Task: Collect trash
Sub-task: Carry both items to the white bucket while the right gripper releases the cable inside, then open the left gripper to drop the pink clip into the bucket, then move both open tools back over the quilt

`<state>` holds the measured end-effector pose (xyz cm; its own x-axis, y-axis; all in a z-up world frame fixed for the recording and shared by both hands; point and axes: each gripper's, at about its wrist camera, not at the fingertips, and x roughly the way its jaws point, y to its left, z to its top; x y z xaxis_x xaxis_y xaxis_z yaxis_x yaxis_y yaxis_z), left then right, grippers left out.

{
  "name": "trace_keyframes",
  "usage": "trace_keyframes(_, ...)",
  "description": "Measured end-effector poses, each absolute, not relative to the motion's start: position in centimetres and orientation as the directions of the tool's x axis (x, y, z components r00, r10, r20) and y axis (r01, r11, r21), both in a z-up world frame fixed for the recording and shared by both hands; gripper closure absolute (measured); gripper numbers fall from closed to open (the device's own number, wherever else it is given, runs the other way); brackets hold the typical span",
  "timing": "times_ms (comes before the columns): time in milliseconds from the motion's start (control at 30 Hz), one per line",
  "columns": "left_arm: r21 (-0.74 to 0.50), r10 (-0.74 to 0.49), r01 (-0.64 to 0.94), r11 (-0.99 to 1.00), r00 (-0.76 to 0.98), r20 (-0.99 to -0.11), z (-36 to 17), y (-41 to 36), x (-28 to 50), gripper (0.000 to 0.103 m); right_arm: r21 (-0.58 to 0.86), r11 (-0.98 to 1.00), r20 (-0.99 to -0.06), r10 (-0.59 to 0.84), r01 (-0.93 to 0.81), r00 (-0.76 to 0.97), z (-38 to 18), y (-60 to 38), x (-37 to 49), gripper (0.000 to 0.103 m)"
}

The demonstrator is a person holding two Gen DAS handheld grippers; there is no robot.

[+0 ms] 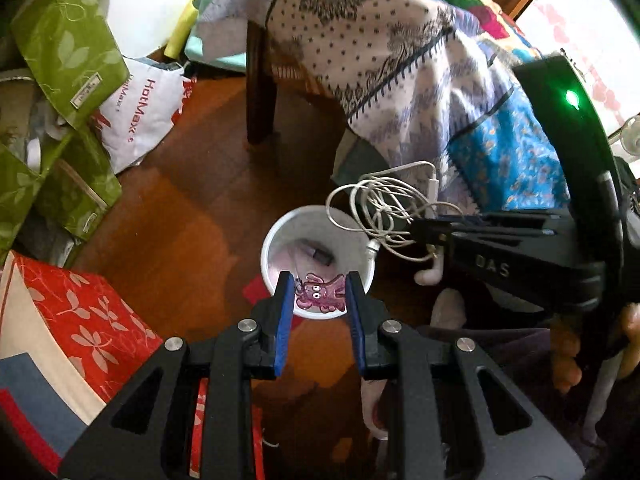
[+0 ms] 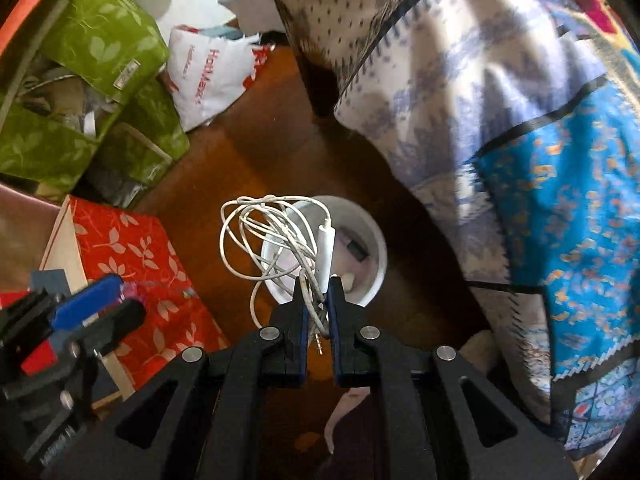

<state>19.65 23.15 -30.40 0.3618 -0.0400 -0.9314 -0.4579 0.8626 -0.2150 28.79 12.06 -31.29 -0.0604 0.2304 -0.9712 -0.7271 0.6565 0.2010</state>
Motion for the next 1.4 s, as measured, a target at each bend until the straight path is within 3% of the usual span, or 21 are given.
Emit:
trace_keyframes(167,-0.205,-0.046,-0.447,0.871,0.341,-0.939,-31.0,22.8,20.9,0.078,0.273,0.662,-0.959,0.245,-0.698,-0.142,-31.7,12.5,29.4,0.085)
trace_keyframes(233,-0.206,-0.049,-0.446,0.871,0.338,-0.940,-31.2,22.9,21.3,0.078,0.273,0.664,-0.958,0.256,-0.697,-0.131,-31.4,12.3,29.6,0.070)
trace_keyframes(300,-0.208,-0.054,-0.442,0.872,0.336,-0.940,-31.3,23.0,21.9,0.078,0.254,0.657,-0.960,0.260,-0.710,-0.103,-30.8,11.8,29.7,0.062)
trace_keyframes(467,-0.217,-0.074,-0.419,0.882,0.331,-0.941,-31.4,23.0,23.7,0.078,0.237,0.649,-0.957,0.284,-0.723,-0.059,-29.0,9.9,30.1,0.062)
trace_keyframes(533,-0.203,-0.066,-0.425,0.882,0.315,-0.947,-31.4,23.0,24.4,0.071,0.244,0.653,-0.953,0.299,-0.717,-0.053,-28.3,9.2,30.4,0.062)
trace_keyframes(567,-0.184,-0.057,-0.437,0.880,0.288,-0.956,-31.6,23.0,24.8,0.061,0.243,0.657,-0.952,0.304,-0.713,-0.045,-28.0,8.8,30.6,0.062)
trace_keyframes(600,-0.166,-0.045,-0.447,0.879,0.269,-0.962,-31.7,23.0,25.1,0.060,0.241,0.661,-0.950,0.310,-0.710,-0.033,-27.5,8.4,30.7,0.062)
trace_keyframes(933,-0.120,0.029,-0.421,0.899,0.330,-0.944,-27.3,21.2,24.2,0.060,0.208,0.663,-0.928,0.366,-0.719,0.069,-23.0,5.4,30.2,0.062)
trace_keyframes(1400,-0.095,0.137,-0.355,0.930,0.576,-0.806,-14.2,14.9,21.1,0.060,0.177,0.647,-0.820,0.514,-0.742,0.252,-12.8,-1.8,27.6,0.062)
